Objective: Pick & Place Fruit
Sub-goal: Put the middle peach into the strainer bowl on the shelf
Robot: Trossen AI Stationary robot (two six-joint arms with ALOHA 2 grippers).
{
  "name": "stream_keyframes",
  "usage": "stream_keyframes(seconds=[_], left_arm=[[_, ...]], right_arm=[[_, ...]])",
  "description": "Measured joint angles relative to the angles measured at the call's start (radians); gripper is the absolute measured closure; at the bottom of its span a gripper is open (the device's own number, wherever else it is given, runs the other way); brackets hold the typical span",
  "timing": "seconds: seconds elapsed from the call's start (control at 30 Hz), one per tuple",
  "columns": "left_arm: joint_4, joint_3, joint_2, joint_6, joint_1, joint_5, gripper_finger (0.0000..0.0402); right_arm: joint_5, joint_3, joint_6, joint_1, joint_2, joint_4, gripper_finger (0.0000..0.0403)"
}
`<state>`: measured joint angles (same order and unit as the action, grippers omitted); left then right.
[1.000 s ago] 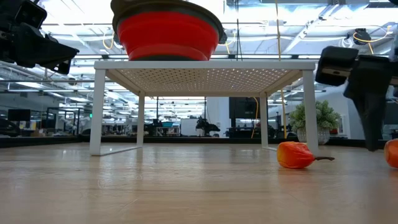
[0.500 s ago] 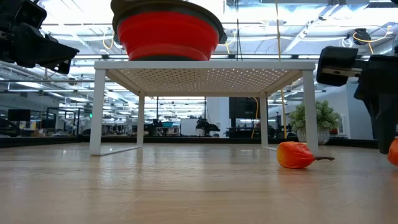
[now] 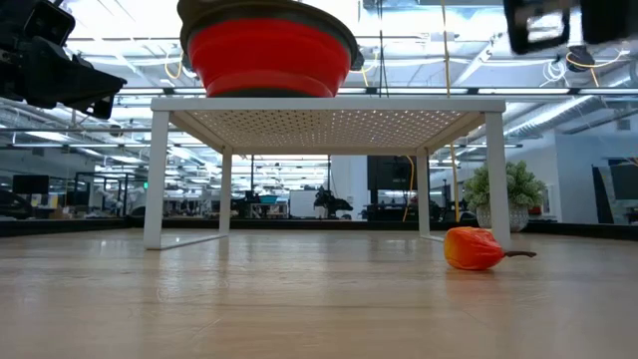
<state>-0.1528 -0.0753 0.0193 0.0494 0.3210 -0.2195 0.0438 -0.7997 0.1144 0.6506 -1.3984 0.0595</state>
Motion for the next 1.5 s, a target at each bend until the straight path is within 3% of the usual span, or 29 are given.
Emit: stream_keyframes(seconds=[0.27,0.83,1.23,1.33,1.5], left_arm=[[0.0,0.0,0.0,-0.002,0.0,0.0,0.038],[0.0,0.0,0.0,-0.002,0.0,0.0,0.038],[0.0,0.0,0.0,-0.002,0.0,0.0,0.038],[0.0,0.0,0.0,-0.002,0.0,0.0,0.038],[0.0,0.0,0.0,-0.002,0.0,0.0,0.038]], right_arm=[[0.195,0.0,-0.216,0.0,0.049,0.291,0.0292],[0.191,0.0,-0.286,-0.001,0.05,0.882,0.0291],[0.188,0.001,-0.314,-0.001,0.05,0.875,0.0291],[0.106,0.001,-0.31,0.0,0.05,0.809,0.0291],[-0.175,0.001,-0.177,-0.001,0.05,0.679,0.0291]])
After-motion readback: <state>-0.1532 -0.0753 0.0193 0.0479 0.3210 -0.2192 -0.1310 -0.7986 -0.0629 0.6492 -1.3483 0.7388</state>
